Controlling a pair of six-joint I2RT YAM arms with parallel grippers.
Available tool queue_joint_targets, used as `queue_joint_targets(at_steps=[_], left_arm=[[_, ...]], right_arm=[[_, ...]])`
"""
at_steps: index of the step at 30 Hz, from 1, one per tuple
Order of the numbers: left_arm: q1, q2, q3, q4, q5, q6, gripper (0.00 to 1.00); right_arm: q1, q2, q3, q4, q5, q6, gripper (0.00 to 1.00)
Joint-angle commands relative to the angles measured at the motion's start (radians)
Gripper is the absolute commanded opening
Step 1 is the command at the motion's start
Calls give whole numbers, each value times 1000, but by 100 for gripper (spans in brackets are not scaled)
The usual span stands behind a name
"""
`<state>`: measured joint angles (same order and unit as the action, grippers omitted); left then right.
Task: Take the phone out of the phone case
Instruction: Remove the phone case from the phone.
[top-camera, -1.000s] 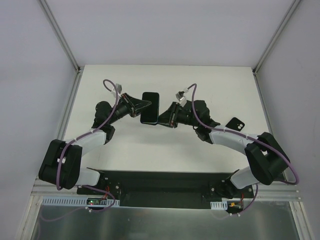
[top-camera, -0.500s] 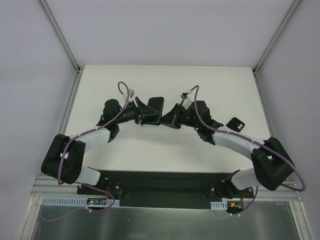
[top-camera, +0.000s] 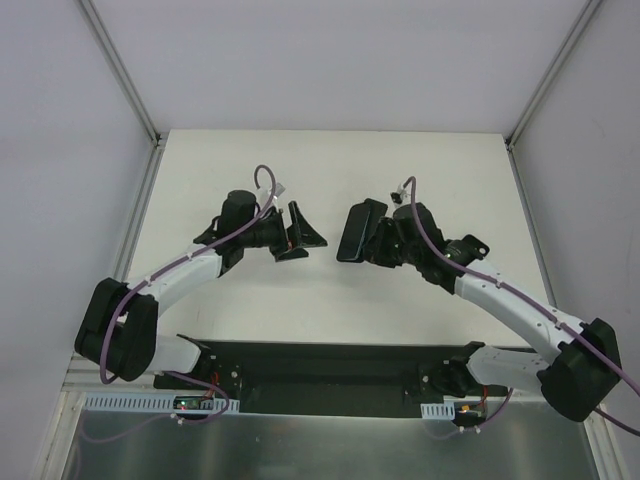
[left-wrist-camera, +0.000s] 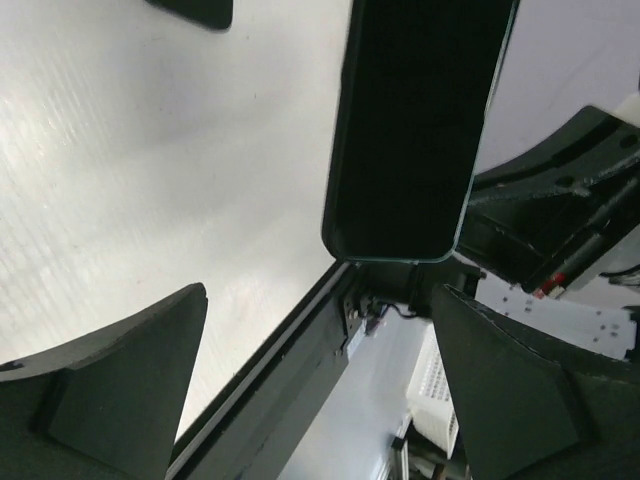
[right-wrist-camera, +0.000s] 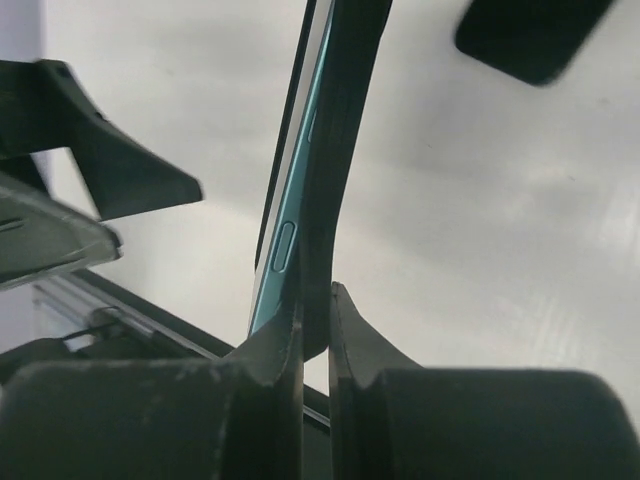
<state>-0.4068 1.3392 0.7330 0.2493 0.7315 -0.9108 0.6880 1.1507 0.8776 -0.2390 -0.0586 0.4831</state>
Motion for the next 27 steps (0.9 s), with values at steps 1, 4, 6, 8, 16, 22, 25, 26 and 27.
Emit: queue_joint_targets(at_steps=[1,4,6,8,16,22,25,26,27], left_arm=[[-84,17,34,-120,-83,107,91],[-156,38,80,-223,-170,174,90],[-197,64,141,-335,-248,242,90],[-225,81,151,-344,-251,248,89],[-293,124,146,-332,-271,239,87],[-323,205,135,-256,-268,185,87],[-325,225,124,-200,-274,159,86],[-323,239,126,-194,-291,148,86],[-325,247,128,-186,-293,144,84]], right_arm=[[33,9,17,-106,94,-70,1],[51,52,31,-161,123,-69,2],[56,90,40,-183,118,-70,1],[61,122,53,-187,115,-72,1],[77,240,72,-152,30,-51,1],[77,311,92,-111,-40,-34,2],[81,328,87,-103,-49,-31,1],[77,330,84,-95,-53,-26,1],[79,331,81,-92,-58,-24,1]])
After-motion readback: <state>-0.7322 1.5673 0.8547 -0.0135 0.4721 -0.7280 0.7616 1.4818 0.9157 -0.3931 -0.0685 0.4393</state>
